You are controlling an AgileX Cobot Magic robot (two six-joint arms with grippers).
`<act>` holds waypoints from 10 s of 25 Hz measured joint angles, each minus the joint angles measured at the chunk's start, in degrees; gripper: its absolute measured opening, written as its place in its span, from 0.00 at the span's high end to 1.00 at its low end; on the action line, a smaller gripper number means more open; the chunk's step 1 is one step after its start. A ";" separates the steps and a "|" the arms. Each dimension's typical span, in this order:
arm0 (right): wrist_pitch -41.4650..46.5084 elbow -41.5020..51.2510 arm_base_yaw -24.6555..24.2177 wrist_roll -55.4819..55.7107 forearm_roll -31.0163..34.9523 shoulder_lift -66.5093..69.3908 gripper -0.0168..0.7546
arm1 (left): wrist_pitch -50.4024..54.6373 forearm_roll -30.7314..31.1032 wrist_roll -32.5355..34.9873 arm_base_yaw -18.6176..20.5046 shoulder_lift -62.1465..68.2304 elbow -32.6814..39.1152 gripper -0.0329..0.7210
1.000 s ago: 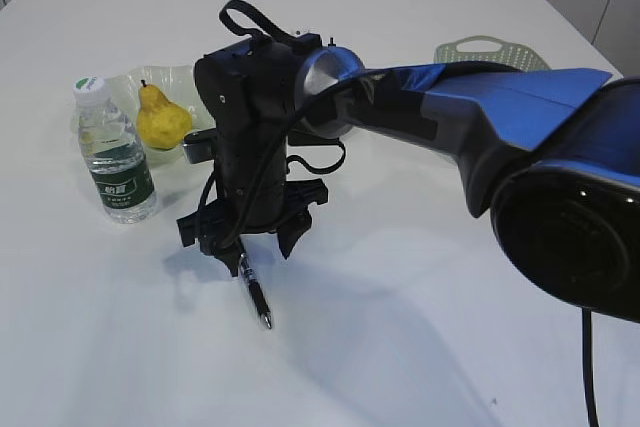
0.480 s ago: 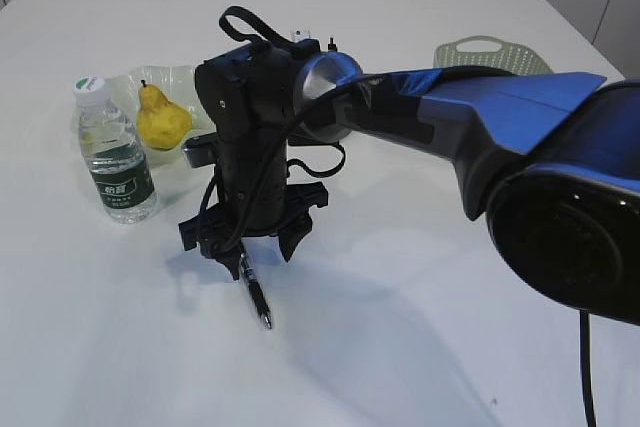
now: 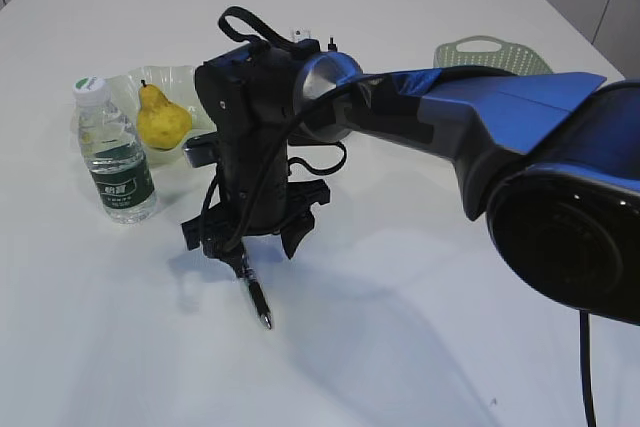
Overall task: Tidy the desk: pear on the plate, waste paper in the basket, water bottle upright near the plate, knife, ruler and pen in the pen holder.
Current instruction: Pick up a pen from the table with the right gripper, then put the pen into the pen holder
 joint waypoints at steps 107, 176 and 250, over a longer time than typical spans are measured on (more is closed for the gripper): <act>0.21 -4.19 0.00 -1.53 -5.78 -10.45 0.86 | 0.00 0.00 0.00 0.00 0.00 0.00 0.59; -92.89 20.51 -23.66 -1.23 -15.08 -8.43 0.87 | -20.28 0.50 -0.12 0.00 7.55 0.00 0.59; -88.26 16.94 -23.66 13.12 -31.64 -4.40 0.60 | -23.16 2.18 -0.12 0.00 8.18 0.00 0.59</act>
